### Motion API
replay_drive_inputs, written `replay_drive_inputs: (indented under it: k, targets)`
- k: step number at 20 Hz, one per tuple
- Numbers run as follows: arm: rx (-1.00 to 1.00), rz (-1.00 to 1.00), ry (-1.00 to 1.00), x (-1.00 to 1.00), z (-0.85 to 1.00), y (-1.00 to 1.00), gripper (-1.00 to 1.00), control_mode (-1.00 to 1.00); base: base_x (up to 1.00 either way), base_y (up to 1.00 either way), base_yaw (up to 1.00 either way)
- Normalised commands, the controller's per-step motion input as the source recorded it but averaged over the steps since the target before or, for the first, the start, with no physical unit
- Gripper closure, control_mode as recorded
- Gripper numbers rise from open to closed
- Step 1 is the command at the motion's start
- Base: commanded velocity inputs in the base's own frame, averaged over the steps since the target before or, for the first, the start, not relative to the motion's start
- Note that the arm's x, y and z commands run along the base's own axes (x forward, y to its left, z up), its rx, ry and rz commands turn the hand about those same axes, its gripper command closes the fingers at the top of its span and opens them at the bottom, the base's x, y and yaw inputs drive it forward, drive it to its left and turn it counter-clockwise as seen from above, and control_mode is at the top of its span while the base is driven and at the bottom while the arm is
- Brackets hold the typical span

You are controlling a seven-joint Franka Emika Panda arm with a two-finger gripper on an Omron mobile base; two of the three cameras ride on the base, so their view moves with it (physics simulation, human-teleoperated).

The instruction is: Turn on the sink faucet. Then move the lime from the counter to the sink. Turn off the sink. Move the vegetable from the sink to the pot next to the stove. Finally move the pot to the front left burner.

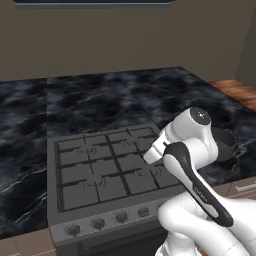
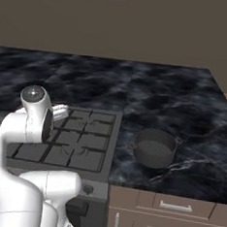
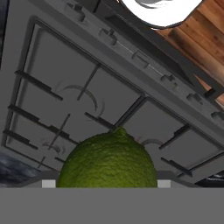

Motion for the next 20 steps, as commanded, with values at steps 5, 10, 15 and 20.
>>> replay_drive_inputs:
  k: [5, 10, 15, 20]
  targets:
    - [0.00, 0.00, 0.00, 0.00, 0.00, 0.00, 1.00, 1.00, 0.27, 0.08, -0.13]
    - [0.00, 0.00, 0.00, 0.00, 0.00, 0.00, 1.00, 1.00, 0.00, 0.00, 0.00]
    - [0.00, 0.00, 0.00, 0.00, 0.00, 0.00, 1.00, 1.00, 0.00, 0.00, 0.00]
    - [0.00, -0.01, -0.02, 0.00, -0.01, 0.01, 1.00, -1.00, 0.00, 0.02, 0.00]
